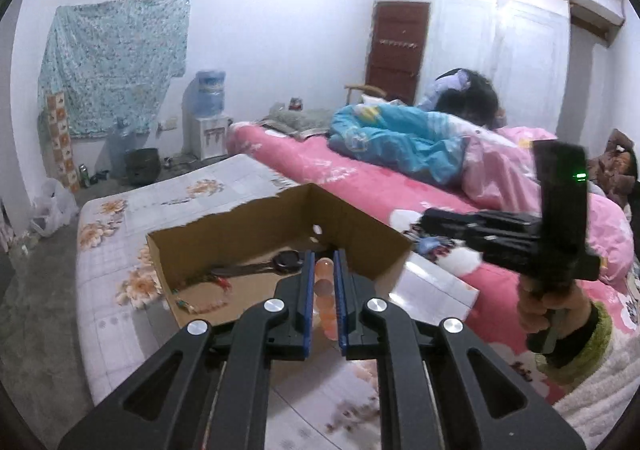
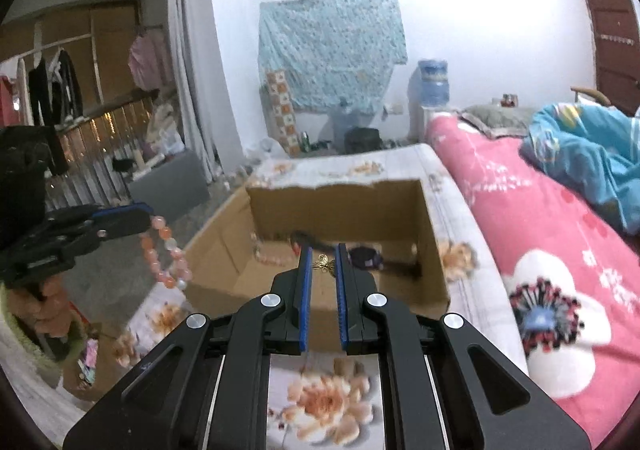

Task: Organize jewelry
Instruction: 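Lift the pink bead bracelet with the left gripper and carry it over the box, then open the left gripper to drop the bracelet into the box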

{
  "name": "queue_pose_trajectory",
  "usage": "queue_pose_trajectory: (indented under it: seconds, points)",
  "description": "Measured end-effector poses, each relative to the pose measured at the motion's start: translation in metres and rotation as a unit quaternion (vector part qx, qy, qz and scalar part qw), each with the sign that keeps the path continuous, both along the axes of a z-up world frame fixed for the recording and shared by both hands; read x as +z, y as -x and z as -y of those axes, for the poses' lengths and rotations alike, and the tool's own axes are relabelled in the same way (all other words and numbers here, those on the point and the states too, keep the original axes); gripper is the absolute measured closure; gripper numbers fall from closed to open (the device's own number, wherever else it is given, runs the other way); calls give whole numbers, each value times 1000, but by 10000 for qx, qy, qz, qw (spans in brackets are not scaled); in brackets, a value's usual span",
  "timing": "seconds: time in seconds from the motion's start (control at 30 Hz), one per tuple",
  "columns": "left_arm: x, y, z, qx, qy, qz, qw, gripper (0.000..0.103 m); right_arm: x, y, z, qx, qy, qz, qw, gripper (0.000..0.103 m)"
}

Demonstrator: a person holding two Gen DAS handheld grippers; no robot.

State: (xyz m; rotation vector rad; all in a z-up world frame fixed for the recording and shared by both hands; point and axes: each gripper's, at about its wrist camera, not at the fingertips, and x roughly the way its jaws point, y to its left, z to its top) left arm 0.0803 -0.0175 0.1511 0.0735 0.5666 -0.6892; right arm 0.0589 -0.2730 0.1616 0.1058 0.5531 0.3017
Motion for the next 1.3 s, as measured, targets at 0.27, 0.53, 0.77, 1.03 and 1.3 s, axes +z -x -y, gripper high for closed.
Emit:
queue_pose_trajectory:
  seconds: [0.27,0.53,0.77,1.03,1.3]
  points:
    - [-49,-86,19,295,-939,-962,9905,94,-10,-37,8,88,-252,-147,9995,94]
    - [-97,-118,36,365,-1732,-1453,9734,94,-28,-67,19,150,-515,-494,9973,94]
    - [-105,-130,27,509,-1758,-1697,9684,93,-33,-87,17,280,-626,-714,9951,94]
    - [-82,-125,4,828,-1263,-1451,9778,92,-39,-134,-5,874,-759,-1570,9808,94]
    - [-63,-94,-20,1112,-828,-1099,9842,65,-72,-187,-51,1254,-401,-2882,9485,90]
